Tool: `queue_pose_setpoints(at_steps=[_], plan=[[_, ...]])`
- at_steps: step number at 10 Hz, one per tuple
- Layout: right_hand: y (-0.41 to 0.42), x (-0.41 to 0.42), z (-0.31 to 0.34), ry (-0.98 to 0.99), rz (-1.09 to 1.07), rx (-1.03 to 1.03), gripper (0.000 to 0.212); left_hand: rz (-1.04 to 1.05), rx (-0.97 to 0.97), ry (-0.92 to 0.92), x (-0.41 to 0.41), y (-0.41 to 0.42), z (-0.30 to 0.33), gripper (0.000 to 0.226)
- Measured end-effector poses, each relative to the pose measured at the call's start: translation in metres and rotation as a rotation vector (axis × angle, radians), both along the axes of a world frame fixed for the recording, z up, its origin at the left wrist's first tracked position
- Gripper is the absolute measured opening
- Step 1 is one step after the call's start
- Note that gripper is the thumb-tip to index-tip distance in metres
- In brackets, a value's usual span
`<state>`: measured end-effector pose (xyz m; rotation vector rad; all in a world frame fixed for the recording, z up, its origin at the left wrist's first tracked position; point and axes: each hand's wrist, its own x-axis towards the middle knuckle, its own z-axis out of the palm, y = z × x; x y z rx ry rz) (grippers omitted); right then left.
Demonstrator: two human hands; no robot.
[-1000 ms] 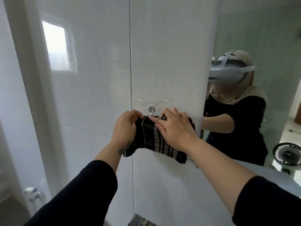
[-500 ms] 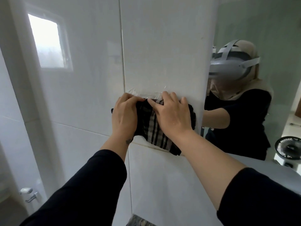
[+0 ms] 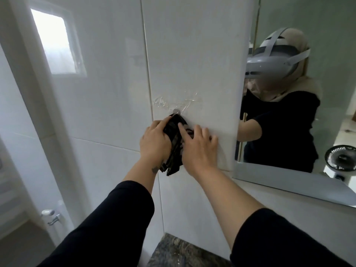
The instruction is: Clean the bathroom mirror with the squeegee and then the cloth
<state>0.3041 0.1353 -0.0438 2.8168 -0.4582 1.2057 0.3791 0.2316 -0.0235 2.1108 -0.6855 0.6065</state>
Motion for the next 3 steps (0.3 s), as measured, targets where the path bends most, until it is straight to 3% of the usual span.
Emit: queue_pose_setpoints(at_steps=[1, 2, 3], plan=[[0.011, -0.032, -0.04, 0.069, -0.018, 0.129, 0.072, -0.009, 0.087, 0.098, -0.016, 0.007, -0.014, 0.067], [0.025, -0.079, -0.073, 0.072, 0.011, 0.239, 0.066, 0.057, 0.077, 0.069, -0.058, 0.012, -0.047, 0.067], [0.047, -0.144, -0.1, 0.21, 0.091, 0.351, 0.042, -0.073, 0.085, 0.119, -0.122, 0.022, -0.093, 0.058]])
